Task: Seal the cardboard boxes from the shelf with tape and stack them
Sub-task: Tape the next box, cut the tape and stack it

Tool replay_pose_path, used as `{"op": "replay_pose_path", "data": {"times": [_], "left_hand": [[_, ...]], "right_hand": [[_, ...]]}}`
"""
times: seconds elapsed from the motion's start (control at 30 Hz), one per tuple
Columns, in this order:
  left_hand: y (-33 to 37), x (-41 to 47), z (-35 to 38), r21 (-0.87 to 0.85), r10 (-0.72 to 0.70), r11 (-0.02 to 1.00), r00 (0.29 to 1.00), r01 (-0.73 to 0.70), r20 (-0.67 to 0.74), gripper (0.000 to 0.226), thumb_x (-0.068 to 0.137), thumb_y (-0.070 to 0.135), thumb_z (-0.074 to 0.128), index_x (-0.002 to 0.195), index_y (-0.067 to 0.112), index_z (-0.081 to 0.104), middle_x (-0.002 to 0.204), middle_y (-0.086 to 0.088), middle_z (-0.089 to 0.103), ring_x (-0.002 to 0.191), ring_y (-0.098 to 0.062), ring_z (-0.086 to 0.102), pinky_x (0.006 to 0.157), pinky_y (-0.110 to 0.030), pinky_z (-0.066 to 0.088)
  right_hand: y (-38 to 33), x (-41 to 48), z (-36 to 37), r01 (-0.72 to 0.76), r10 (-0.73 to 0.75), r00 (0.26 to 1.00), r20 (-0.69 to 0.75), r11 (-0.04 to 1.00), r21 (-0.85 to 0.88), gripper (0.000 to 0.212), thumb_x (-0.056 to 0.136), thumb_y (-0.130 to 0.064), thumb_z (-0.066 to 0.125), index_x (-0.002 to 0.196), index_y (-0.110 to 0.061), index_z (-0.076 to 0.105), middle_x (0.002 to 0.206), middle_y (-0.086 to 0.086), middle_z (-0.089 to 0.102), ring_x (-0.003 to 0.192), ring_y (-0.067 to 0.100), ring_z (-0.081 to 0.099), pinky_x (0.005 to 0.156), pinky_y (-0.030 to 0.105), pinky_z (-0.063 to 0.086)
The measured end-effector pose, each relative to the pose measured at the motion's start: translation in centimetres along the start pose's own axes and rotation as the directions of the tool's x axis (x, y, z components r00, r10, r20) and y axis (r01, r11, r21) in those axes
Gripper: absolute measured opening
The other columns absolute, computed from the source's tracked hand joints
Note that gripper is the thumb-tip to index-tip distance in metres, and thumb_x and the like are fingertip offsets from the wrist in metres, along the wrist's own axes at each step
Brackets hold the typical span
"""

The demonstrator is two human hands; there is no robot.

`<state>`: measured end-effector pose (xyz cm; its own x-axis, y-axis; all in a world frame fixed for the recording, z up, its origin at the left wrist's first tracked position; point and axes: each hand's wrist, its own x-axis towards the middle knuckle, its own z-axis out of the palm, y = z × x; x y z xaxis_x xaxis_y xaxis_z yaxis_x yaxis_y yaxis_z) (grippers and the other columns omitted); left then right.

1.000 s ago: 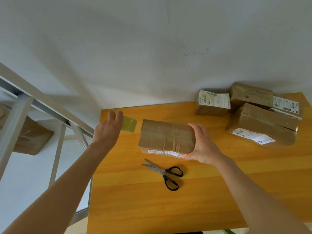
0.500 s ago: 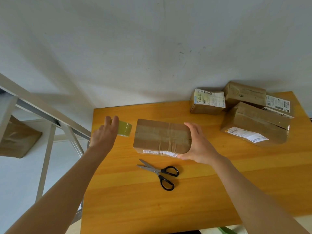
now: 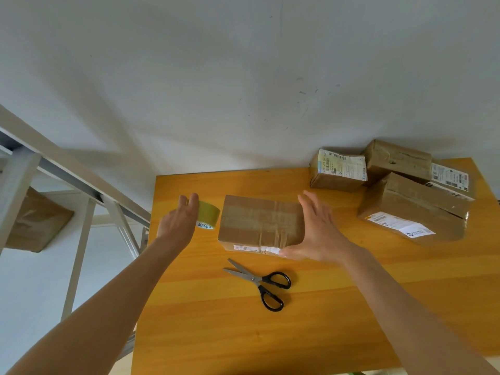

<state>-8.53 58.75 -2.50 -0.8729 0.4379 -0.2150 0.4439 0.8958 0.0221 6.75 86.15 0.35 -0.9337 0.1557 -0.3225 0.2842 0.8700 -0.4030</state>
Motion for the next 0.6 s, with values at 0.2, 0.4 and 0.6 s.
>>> {"op": "replay_pose_path", "data": {"times": [0.2,0.4,0.6], "left_hand": [[-0.4,0.1,0.3,-0.069,0.031,0.997,0.999,-0.031,-0.007,0.052,0.088,0.005,0.057,0.132,0.014,0.031,0.117,-0.011,0.048,0.070,-0.028,0.062,0.052,-0.032,0.051],[-0.7,-0.2,0.1,-0.124,-0.003,0.992,0.999,-0.001,-0.034,0.050,0.089,0.005,0.056,0.133,0.015,0.035,0.117,-0.008,0.051,0.073,-0.029,0.062,0.050,-0.031,0.042],[-1.8,-1.0,0.3,-0.167,-0.005,0.986,0.998,-0.006,-0.065,0.047,0.090,0.006,0.056,0.132,0.014,0.039,0.116,-0.006,0.054,0.063,-0.022,0.050,0.050,-0.029,0.035]], "right_hand": [[-8.0,3.9,0.7,0.205,-0.200,0.979,0.047,0.969,-0.136,0.136,0.062,-0.082,0.063,0.153,-0.013,-0.011,0.162,0.004,-0.011,0.149,0.025,-0.007,0.117,0.043,-0.006],[-12.0,6.1,2.1,0.266,-0.209,0.953,0.218,0.923,-0.280,0.141,0.062,-0.074,0.072,0.152,-0.003,-0.011,0.161,0.011,-0.001,0.148,0.029,0.003,0.120,0.047,0.003],[-12.5,5.8,2.6,0.274,-0.218,0.958,0.185,0.886,-0.373,0.131,0.067,-0.063,0.075,0.151,0.000,-0.004,0.150,0.013,0.015,0.141,0.033,0.018,0.121,0.045,0.008]]}}
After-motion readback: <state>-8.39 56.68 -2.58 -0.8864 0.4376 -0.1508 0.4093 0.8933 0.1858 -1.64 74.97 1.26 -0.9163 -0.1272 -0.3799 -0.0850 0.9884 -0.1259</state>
